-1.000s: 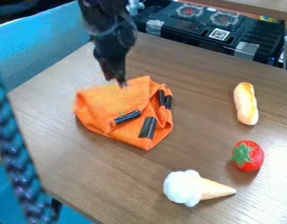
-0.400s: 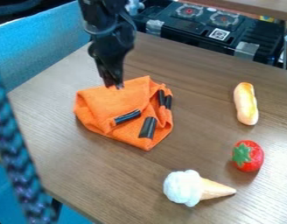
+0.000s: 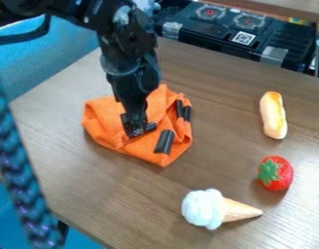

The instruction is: Unfold the cloth from the bottom right to the top left of the table

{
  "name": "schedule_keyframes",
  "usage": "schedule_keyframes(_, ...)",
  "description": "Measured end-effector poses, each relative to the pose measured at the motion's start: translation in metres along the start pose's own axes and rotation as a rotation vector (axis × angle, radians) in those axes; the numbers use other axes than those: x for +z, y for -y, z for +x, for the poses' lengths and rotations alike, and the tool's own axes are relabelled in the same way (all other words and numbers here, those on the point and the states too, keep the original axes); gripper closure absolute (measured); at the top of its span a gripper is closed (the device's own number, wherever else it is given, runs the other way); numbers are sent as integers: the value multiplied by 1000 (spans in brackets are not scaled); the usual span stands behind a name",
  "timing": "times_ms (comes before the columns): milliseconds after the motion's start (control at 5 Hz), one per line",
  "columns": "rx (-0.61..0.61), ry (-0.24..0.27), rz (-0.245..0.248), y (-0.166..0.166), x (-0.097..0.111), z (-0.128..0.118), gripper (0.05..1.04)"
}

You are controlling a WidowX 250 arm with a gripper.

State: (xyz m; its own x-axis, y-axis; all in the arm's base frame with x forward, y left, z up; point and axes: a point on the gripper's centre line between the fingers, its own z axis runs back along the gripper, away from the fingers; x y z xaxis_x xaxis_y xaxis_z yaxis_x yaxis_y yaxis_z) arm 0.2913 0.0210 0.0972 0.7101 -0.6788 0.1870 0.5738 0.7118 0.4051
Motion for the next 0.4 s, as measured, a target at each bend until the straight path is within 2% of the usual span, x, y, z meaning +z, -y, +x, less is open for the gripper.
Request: schedule_keyframes(400, -31, -60, 21, 7, -27, -6, 85)
